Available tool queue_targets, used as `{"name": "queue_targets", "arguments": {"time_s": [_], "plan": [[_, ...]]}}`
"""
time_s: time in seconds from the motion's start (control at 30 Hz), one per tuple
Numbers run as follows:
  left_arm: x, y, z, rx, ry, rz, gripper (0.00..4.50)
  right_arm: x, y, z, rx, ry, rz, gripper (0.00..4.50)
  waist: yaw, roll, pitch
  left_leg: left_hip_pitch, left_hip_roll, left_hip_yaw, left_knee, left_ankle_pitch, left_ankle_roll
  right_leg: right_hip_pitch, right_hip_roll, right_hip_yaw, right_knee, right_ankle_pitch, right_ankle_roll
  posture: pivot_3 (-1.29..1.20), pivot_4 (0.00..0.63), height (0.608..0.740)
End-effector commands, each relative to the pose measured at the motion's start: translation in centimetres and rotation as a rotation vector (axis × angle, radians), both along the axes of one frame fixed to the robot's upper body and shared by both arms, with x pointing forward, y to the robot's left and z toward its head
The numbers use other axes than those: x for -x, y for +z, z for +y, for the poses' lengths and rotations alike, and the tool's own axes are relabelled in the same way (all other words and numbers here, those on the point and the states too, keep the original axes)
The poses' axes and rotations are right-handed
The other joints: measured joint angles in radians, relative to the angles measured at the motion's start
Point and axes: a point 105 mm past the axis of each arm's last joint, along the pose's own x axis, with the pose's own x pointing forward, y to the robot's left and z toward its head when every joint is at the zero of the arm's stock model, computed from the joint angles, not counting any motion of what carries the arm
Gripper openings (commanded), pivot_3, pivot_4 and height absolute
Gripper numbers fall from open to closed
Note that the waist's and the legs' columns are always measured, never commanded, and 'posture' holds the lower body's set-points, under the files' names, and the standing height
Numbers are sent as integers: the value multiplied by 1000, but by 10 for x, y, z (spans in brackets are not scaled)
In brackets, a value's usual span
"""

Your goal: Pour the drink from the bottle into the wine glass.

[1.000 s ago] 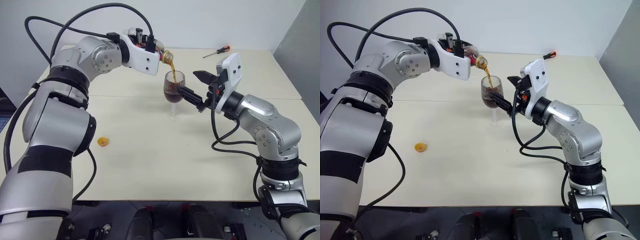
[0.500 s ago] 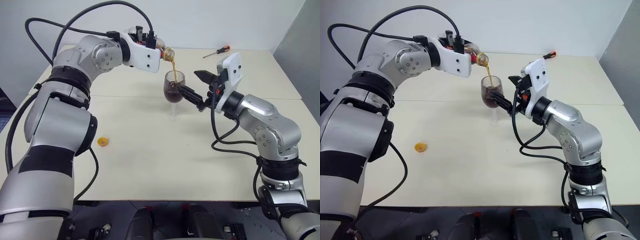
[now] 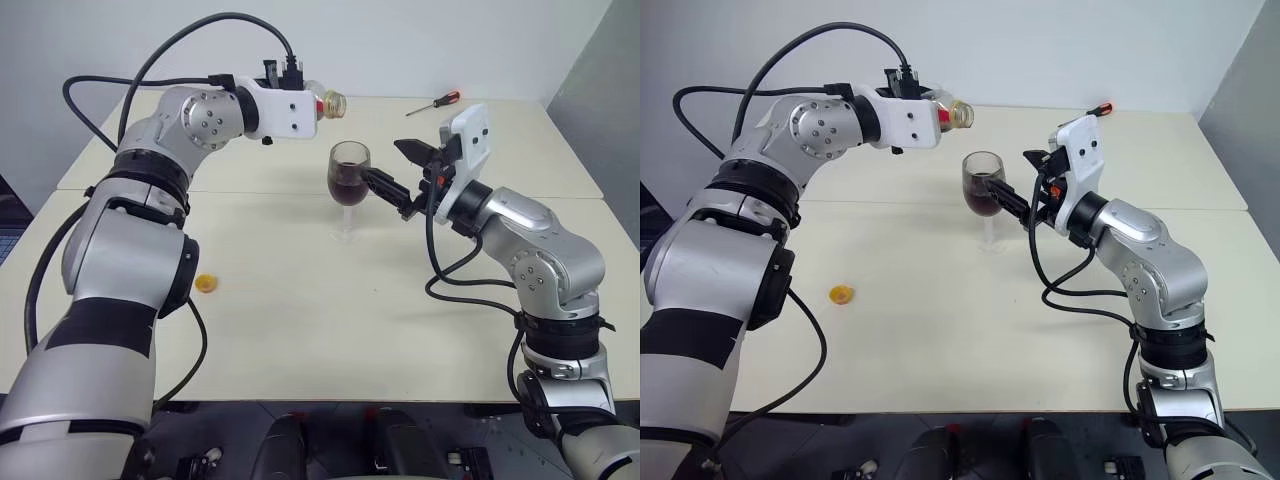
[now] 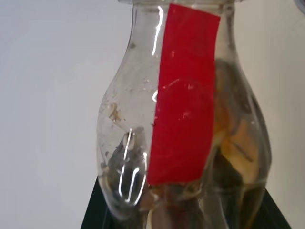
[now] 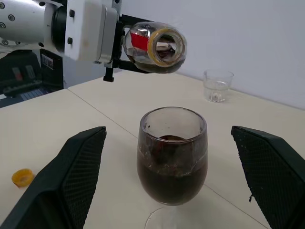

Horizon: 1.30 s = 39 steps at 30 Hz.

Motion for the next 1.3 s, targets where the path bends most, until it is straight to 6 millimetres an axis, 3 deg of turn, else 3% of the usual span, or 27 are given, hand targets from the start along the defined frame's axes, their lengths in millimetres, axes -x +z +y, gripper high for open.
{"name": "queue_targets", "arguments": {"time_s": [0.03,0.3,0.43,0.7,0.97,1.3], "plan": [[4,17,-6,90,-36,-17,1315,3,14,-5,-18,-12,-61,4500,0,0,0,0,0,0,0,0,0,0,0,0,0,0,0,0,150,740],[4,14,-12,242,-78,82,1315,3,14,-4,-14,-10,-64,4500,-1,0,0,0,0,0,0,0,0,0,0,0,0,0,0,0,150,740],[3,24,-12,421,-96,146,1315,5,15,-3,-12,-1,-70,4500,-1,0,0,0,0,0,0,0,0,0,0,0,0,0,0,0,150,740],[0,25,-3,649,-111,242,1315,33,8,13,38,162,-87,4500,-2,0,0,0,1,0,1,0,0,0,0,0,0,0,0,0,150,740],[-6,22,53,954,5,241,1315,66,-7,21,104,286,-119,4500,-4,0,0,0,1,-1,1,0,0,0,0,0,1,0,0,0,150,740],[5,-3,167,1263,316,102,1315,84,-22,29,163,370,-159,4500,-8,0,-1,0,2,-2,2,0,0,0,-2,-1,2,0,0,0,150,740]]}}
